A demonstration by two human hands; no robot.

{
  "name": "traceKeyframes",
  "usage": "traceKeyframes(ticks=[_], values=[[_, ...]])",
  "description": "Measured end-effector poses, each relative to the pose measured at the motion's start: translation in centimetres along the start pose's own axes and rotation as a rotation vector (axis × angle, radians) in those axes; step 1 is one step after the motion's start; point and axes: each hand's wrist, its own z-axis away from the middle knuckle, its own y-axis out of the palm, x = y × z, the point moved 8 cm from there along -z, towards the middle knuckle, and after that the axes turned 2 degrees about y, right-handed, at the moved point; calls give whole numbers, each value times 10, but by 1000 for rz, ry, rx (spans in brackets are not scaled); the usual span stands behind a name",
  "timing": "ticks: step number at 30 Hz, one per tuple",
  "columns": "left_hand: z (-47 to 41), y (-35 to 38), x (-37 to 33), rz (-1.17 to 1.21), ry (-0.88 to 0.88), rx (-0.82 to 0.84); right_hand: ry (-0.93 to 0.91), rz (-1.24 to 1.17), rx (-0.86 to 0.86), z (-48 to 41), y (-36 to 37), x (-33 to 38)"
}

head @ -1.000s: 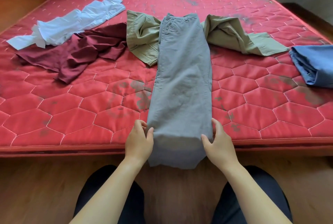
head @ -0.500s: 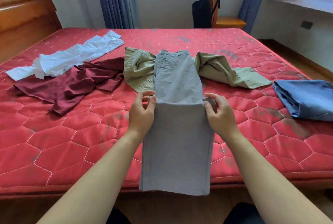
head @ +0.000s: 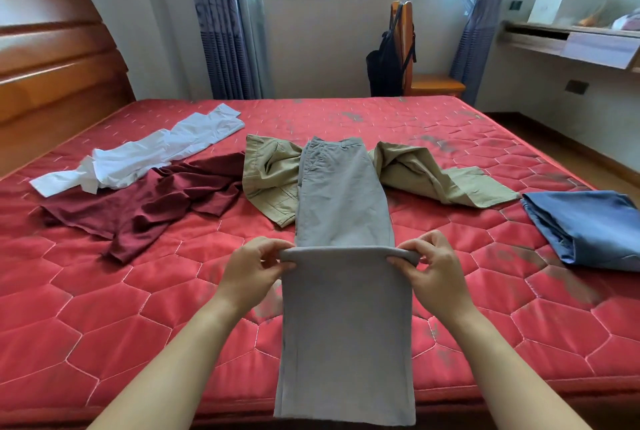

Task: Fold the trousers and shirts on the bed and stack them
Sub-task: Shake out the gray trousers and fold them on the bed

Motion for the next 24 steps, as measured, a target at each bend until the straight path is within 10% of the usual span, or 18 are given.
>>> traceKeyframes(ticks=[24], values=[[21, -40, -111, 148, 359, -225, -140, -181, -282, 4, -63, 91]])
